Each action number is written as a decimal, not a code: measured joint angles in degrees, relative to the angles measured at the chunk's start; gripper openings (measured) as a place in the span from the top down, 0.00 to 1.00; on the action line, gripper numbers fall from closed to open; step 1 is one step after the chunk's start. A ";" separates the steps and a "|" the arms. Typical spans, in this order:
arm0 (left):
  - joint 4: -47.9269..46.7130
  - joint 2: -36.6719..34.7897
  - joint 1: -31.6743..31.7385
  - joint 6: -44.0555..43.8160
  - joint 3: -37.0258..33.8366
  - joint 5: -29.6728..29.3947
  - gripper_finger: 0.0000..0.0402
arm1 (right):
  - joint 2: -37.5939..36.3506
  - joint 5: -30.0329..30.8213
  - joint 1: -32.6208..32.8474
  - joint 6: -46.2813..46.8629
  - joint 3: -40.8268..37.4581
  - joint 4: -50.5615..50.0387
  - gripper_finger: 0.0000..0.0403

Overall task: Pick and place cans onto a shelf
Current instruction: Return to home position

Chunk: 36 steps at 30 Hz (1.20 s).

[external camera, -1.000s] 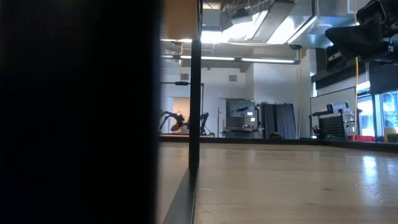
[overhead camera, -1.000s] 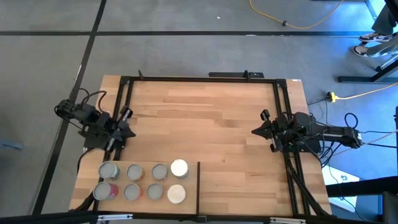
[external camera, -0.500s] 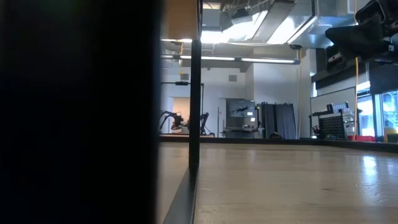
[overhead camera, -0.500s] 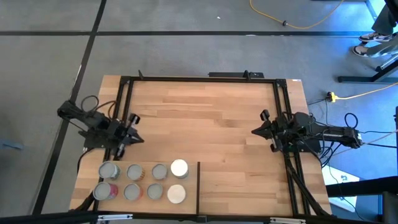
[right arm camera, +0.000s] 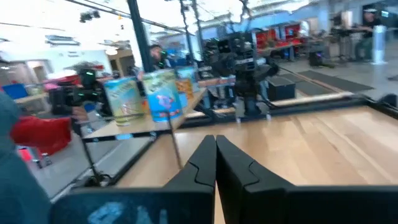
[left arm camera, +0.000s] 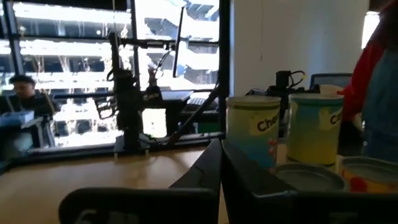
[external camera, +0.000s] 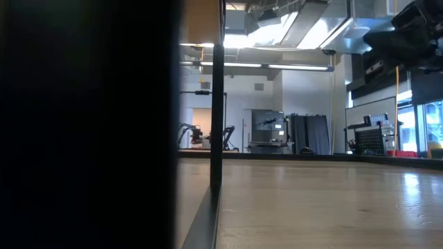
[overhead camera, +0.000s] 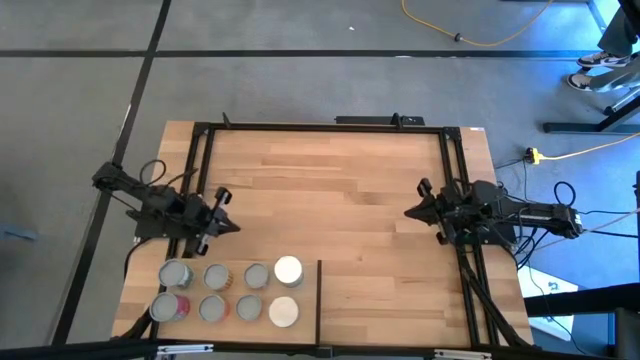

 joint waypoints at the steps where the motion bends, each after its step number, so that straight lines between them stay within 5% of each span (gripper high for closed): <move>1: -1.15 0.00 0.00 -0.50 0.00 -0.91 1.00 | 0.00 0.99 0.00 -0.16 0.02 -0.61 0.99; 11: -10.87 0.02 0.00 -7.79 0.00 -6.38 1.00 | 0.64 2.49 -0.02 -0.42 0.04 -5.52 0.99; 36: -12.27 0.68 0.00 -1.35 0.02 -5.72 1.00 | 0.66 5.51 -0.02 -0.17 0.04 -5.83 0.95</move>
